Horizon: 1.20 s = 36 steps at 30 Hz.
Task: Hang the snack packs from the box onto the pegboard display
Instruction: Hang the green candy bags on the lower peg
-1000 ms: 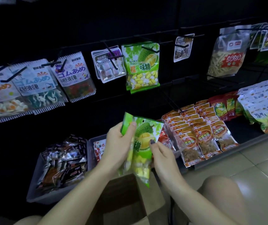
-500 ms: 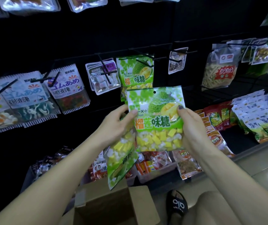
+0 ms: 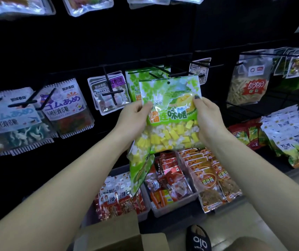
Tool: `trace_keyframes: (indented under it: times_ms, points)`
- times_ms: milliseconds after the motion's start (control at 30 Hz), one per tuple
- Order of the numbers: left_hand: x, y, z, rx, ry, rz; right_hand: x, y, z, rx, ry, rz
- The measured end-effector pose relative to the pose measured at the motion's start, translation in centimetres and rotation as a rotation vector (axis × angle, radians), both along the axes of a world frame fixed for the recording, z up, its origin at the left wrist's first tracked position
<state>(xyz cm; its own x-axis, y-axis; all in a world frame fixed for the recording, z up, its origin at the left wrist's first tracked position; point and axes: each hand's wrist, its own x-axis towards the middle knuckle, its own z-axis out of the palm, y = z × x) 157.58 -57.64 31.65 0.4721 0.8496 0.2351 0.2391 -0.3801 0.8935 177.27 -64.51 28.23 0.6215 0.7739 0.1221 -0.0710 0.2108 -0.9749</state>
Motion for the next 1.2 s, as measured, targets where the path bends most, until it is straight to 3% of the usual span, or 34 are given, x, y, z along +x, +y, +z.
trace_keyframes:
  times_ms: [600, 900, 1200]
  points:
    - [1.5, 4.4, -1.5, 0.028, 0.11, 0.086, 2.0, 5.5, -1.8, -0.063, -0.025, -0.013]
    - [3.5, 9.7, -2.0, 0.058, 0.176, 0.203, 2.9, 12.5, -1.3, -0.096, -0.142, -0.077]
    - [3.9, 12.3, -1.5, 0.028, 0.24, 0.258, 2.5, 16.9, -0.8, -0.174, -0.123, -0.137]
